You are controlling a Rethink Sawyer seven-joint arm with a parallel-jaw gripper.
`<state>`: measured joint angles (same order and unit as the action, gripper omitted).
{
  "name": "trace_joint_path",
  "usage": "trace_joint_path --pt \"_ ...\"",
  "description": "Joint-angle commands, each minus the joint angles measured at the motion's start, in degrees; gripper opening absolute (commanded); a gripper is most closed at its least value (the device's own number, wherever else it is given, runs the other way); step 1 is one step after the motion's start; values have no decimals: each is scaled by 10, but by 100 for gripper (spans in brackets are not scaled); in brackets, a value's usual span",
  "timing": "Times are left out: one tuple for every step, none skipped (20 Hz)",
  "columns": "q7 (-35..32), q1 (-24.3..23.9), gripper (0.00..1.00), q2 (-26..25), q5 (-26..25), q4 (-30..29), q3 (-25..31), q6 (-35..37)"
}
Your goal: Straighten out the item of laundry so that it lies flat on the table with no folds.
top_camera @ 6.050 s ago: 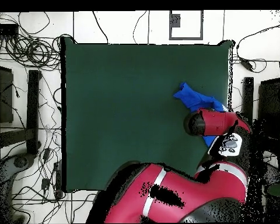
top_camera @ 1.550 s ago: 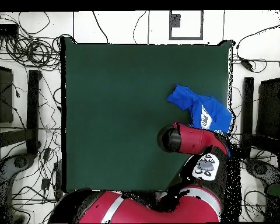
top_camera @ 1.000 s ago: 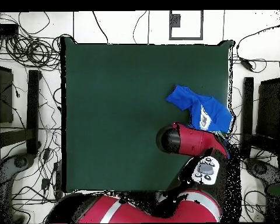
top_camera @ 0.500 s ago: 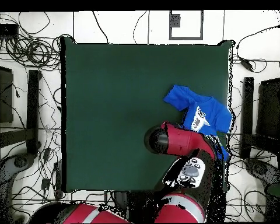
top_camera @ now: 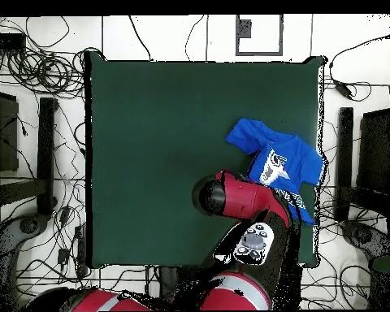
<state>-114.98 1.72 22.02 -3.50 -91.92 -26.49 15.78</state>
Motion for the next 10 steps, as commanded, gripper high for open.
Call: trace_joint_path --pt "-144 21 0 -7 47 -53 21 16" --pt "-143 22 0 -6 49 -52 20 18" --pt "-143 24 0 -5 51 -53 20 20" --pt "-142 25 0 -4 53 -54 20 21" --pt "-142 26 0 -3 55 -55 20 22" --pt "-142 27 0 -4 57 -55 20 22" --pt "-142 28 0 -4 59 -56 20 23" --pt "-143 29 0 -5 62 -56 20 22" --pt "-142 30 0 -4 64 -57 20 24" --pt "-142 30 0 -4 67 -58 21 24"
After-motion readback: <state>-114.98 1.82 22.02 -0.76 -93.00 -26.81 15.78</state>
